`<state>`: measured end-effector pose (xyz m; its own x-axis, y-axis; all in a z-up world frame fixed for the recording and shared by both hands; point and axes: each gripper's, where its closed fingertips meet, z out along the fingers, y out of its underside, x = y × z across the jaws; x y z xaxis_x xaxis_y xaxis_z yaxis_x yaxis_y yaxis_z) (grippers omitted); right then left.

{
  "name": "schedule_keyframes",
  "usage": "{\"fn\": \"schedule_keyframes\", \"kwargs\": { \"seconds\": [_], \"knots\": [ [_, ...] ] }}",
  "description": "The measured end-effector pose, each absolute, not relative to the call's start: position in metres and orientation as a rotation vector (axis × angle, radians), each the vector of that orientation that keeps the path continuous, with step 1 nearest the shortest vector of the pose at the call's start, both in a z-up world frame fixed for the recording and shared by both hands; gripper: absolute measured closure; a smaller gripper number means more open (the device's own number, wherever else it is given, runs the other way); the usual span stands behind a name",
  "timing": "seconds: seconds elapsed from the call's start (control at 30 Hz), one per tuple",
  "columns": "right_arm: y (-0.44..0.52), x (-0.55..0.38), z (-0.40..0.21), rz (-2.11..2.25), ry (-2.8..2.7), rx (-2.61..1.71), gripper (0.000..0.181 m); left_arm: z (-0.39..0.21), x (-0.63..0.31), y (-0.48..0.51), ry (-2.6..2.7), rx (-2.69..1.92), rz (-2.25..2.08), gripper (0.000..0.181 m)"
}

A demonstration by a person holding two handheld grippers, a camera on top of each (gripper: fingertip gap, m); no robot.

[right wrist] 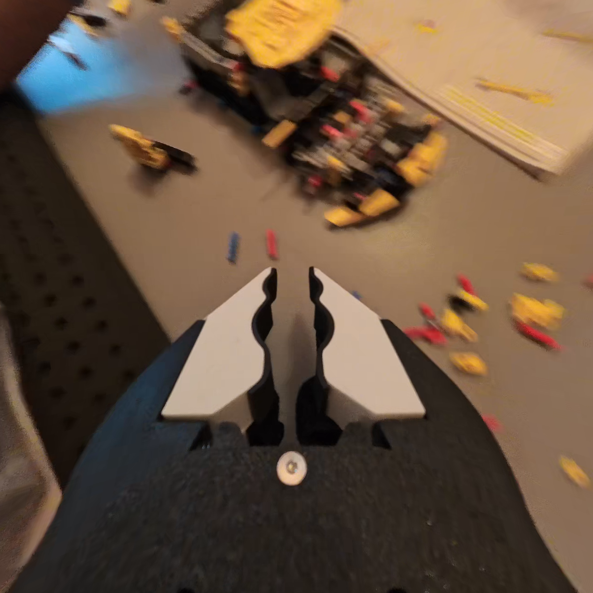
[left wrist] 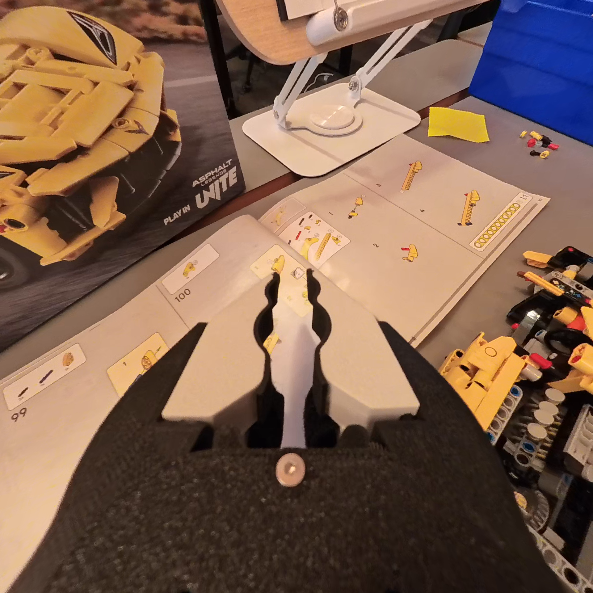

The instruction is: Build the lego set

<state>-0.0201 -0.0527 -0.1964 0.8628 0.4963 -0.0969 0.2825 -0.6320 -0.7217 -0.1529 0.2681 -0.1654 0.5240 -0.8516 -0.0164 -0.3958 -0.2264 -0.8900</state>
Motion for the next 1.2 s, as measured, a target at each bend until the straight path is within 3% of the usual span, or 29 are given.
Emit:
{"fn": "schedule_keyframes", "kwargs": {
  "seconds": [0.2, 0.9, 0.97, 1.1, 1.2],
  "knots": [
    [-0.077, 0.099, -0.203, 0.076, -0.195, -2.382, 0.162, -0.165, -0.151, 0.266, 1.039, -1.828, -0.616, 0.164],
    [-0.071, 0.087, -0.221, 0.001, -0.425, -2.436, 0.172, -0.160, -0.154, 0.268, 1.034, -1.814, -0.592, 0.164],
    [-0.064, 0.076, -0.205, 0.126, -0.357, -2.360, 0.173, -0.161, -0.154, 0.268, 1.036, -1.816, -0.593, 0.164],
    [-0.048, 0.046, -0.133, 0.959, 0.096, -1.937, 0.173, -0.161, -0.153, 0.268, 1.043, -1.813, -0.585, 0.164],
    [-0.049, 0.038, -0.103, 1.261, 0.184, -1.687, 0.173, -0.160, -0.153, 0.268, 1.042, -1.812, -0.586, 0.164]
  ]
}}
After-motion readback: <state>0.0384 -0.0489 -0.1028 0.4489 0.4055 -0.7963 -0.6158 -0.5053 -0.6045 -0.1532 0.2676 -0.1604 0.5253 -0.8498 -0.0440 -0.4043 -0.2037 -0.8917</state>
